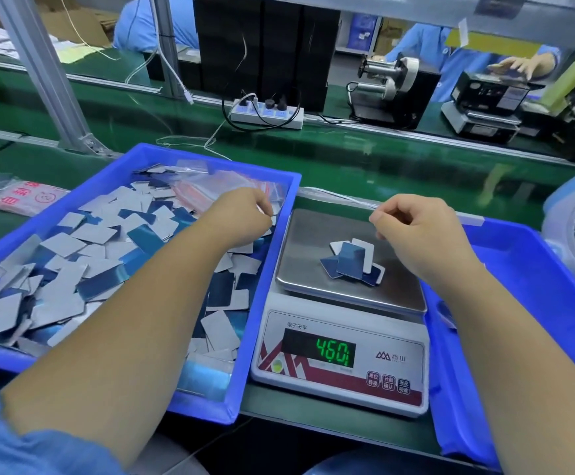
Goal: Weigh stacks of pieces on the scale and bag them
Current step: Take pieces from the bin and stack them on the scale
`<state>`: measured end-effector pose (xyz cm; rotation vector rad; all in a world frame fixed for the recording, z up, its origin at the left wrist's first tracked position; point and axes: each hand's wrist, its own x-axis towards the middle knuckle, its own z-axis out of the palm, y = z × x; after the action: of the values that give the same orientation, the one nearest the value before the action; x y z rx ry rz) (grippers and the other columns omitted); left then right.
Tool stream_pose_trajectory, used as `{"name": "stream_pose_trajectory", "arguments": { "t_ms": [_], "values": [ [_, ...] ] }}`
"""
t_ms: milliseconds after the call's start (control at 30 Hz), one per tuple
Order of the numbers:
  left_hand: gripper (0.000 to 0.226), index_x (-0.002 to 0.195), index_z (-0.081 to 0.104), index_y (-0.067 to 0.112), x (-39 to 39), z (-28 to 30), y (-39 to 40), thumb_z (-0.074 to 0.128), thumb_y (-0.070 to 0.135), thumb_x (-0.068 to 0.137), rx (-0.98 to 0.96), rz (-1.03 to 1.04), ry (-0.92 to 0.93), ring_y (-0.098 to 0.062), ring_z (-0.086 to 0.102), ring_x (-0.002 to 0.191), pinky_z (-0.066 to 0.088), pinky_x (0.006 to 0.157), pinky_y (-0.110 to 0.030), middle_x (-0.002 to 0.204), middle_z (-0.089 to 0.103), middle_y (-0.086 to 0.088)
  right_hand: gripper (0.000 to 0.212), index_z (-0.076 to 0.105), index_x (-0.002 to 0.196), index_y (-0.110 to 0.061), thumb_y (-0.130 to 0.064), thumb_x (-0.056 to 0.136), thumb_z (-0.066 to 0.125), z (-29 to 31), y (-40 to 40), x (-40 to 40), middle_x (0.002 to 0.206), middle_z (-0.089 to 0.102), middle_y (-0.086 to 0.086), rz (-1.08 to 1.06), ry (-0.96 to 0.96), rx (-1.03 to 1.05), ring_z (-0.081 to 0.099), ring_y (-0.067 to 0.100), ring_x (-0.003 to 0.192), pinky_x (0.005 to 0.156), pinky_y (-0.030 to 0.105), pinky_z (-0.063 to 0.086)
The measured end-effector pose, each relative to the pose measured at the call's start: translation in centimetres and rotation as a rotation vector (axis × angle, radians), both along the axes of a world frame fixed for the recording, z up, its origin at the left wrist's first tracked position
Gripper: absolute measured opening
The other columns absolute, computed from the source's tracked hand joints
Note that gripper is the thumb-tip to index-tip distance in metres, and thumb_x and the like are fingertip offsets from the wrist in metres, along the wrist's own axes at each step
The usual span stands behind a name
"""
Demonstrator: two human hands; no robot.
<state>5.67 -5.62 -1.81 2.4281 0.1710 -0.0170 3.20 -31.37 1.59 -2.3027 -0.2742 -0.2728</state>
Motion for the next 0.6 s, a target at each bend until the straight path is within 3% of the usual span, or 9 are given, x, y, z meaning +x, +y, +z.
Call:
{"name": "stream_pose_trajectory", "arguments": {
  "t_ms": [100,233,300,433,533,600],
  "values": [
    [0.019,0.097,0.066,0.027,-0.2,1.1,0.4,0.064,0.012,0.085,0.29,-0.211,0.178,-0.011,0.057,0.082,0.046,0.065,-0.026,0.091,0.062,0.008,0.023,0.066,0.066,-0.028,-0.022,0.087,0.059,0.0,0.0,0.0,0.064,0.067,-0.016,0.008,0.003,-0.013,0.05,-0.002,0.051,0.047,0.007,0.035],
    [0.031,0.098,0.065,0.037,-1.3,2.6,0.8,0.083,0.032,0.073,0.495,-0.446,0.426,-0.014,0.062,0.098,0.052,0.093,-0.039,0.103,0.063,0.016,0.022,0.066,0.066,-0.028,-0.022,0.087,0.059,0.0,0.1,-0.1,0.065,0.067,-0.015,0.018,0.01,-0.017,0.05,-0.002,0.052,0.047,0.009,0.035],
    [0.048,0.107,0.059,0.039,-1.8,2.8,0.6,0.087,0.04,0.068,0.579,-0.525,0.49,-0.015,0.059,0.102,0.05,0.094,-0.038,0.105,0.058,0.019,0.021,0.066,0.068,-0.028,-0.023,0.087,0.059,0.0,0.2,-0.1,0.066,0.067,-0.014,0.017,0.019,-0.024,0.05,-0.001,0.053,0.05,0.014,0.036],
    [0.062,0.109,0.045,0.039,-2.1,2.4,0.4,0.089,0.041,0.066,0.674,-0.563,0.503,-0.012,0.054,0.088,0.045,0.075,-0.032,0.097,0.05,0.019,0.022,0.067,0.069,-0.027,-0.023,0.088,0.059,0.0,0.3,-0.2,0.067,0.067,-0.012,0.02,0.03,-0.032,0.049,-0.001,0.052,0.052,0.019,0.036],
    [0.069,0.116,0.047,0.034,-2.2,2.1,0.6,0.092,0.036,0.064,0.657,-0.546,0.527,-0.023,0.06,0.101,0.051,0.091,-0.041,0.11,0.054,0.011,0.021,0.067,0.069,-0.027,-0.022,0.089,0.059,0.1,0.3,-0.3,0.067,0.067,-0.012,0.017,0.04,-0.029,0.049,-0.001,0.053,0.053,0.021,0.037],
    [0.068,0.116,0.05,0.031,-2.2,2.2,0.7,0.092,0.036,0.063,0.642,-0.544,0.528,-0.021,0.06,0.1,0.052,0.091,-0.042,0.109,0.055,0.01,0.021,0.067,0.07,-0.027,-0.023,0.089,0.06,0.1,0.3,-0.3,0.068,0.067,-0.012,0.013,0.04,-0.033,0.05,-0.001,0.054,0.054,0.022,0.037]
  ]
}}
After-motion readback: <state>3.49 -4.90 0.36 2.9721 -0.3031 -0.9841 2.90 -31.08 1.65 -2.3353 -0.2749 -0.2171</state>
